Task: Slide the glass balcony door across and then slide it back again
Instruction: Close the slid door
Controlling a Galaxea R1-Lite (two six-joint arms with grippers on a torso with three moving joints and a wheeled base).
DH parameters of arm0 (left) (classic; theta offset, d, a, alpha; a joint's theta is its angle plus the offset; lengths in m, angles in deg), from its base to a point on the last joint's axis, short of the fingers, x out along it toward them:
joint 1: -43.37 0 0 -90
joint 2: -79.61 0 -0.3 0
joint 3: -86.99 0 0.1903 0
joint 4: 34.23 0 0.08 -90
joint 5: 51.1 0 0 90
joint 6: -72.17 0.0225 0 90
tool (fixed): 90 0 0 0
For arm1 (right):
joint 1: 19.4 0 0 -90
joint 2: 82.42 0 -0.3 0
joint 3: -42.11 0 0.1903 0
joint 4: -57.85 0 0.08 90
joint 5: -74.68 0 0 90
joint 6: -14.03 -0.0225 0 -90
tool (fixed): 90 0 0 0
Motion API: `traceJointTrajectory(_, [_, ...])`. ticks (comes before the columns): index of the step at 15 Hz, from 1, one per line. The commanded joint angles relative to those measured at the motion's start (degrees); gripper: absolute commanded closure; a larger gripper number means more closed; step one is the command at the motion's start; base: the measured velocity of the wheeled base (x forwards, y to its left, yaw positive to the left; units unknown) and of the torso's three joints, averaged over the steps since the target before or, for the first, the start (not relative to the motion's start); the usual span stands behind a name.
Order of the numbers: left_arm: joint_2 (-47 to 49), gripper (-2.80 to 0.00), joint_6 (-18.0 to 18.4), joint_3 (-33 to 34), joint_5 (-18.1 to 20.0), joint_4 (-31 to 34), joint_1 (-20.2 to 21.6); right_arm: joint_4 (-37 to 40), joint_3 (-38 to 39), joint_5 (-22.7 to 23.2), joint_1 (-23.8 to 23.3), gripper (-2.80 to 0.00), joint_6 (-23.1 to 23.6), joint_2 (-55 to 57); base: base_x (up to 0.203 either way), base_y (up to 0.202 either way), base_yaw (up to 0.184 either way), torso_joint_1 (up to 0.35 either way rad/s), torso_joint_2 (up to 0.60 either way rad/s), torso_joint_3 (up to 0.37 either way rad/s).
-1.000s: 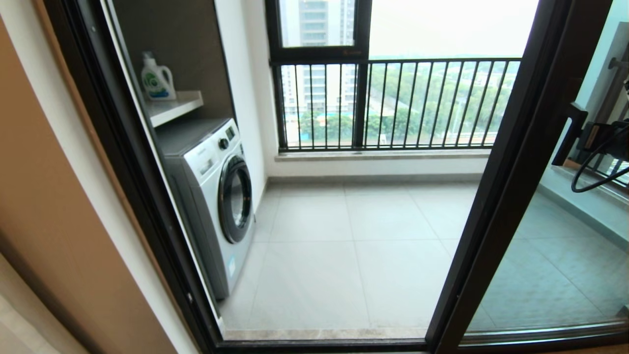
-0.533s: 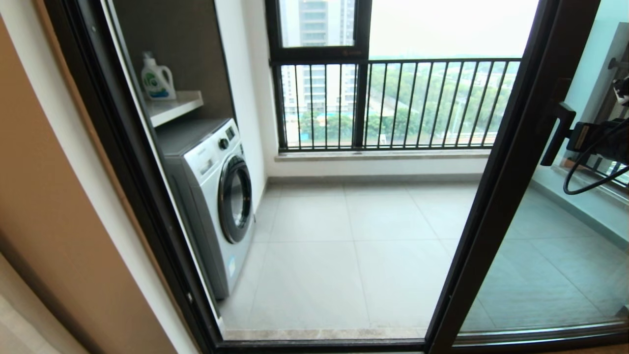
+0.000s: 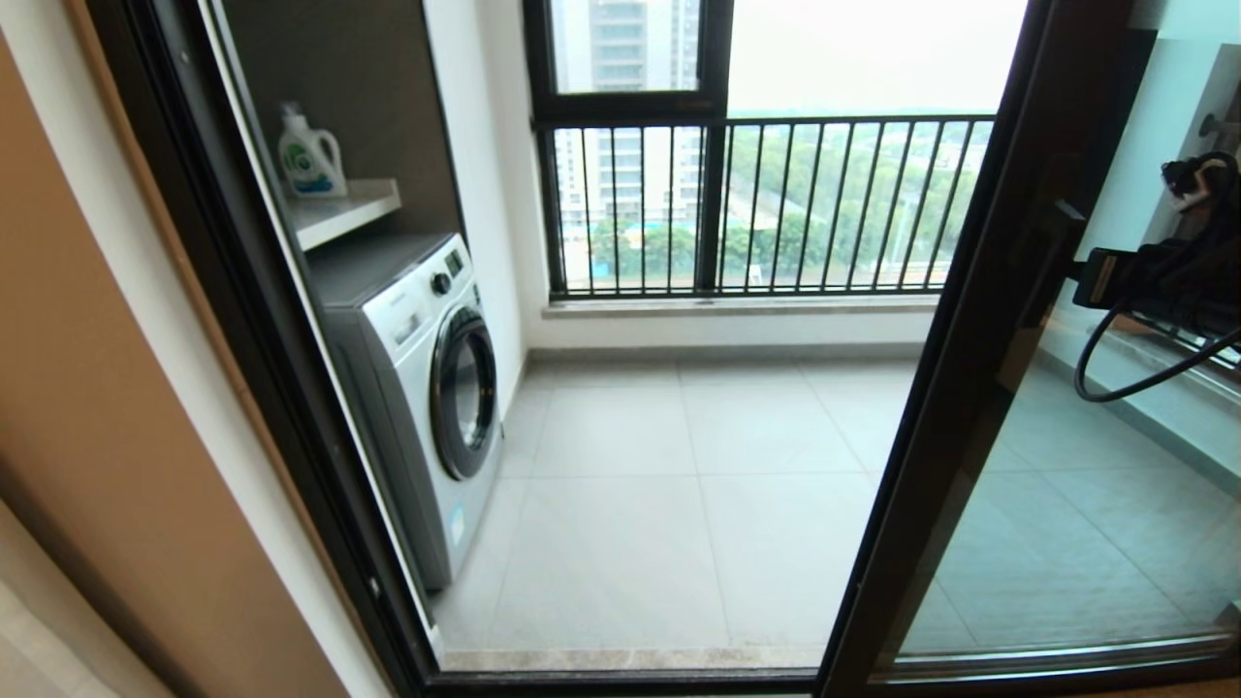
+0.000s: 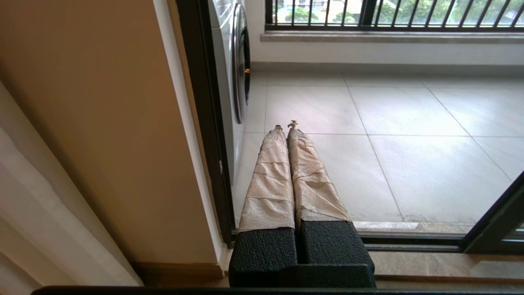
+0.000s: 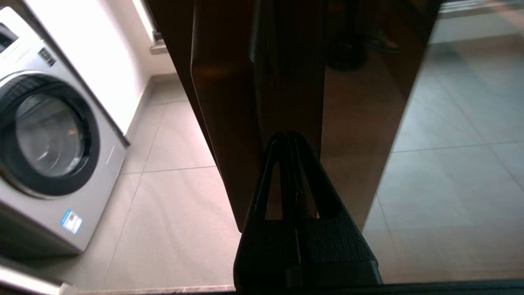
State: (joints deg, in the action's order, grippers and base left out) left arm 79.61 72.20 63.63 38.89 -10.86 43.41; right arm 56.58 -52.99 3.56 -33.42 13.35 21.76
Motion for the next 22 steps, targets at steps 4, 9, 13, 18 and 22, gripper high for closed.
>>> traceJointTrajectory(4, [0.1,0.0,0.0,0.0,0.0,0.0,0.0,-0.3,2.2,-0.1,3.8,0.0,0.0,-2.1,0.0,0.0,0.0,0.0,0.0,0.0])
traceJointTrajectory(9, [0.1,0.0,0.0,0.0,0.0,0.0,0.0,-0.9,5.1,-0.1,6.8,0.0,-0.1,-3.8,0.0,0.0,0.0,0.0,0.0,0.0])
traceJointTrajectory(13, [0.1,0.0,0.0,0.0,0.0,0.0,0.0,-1.1,6.9,-0.1,8.5,0.0,0.0,-4.9,0.0,0.0,0.0,0.0,0.0,0.0])
traceJointTrajectory(18, [0.1,0.0,0.0,0.0,-0.1,0.0,0.0,-1.2,7.7,-0.2,8.5,0.0,0.0,-5.0,0.0,0.0,0.0,0.0,0.0,0.0])
traceJointTrajectory(22, [0.1,0.0,0.1,0.0,-0.1,0.0,0.0,-3.9,8.6,-0.5,8.5,0.0,-0.2,-4.9,0.0,0.0,0.0,0.0,0.0,0.0])
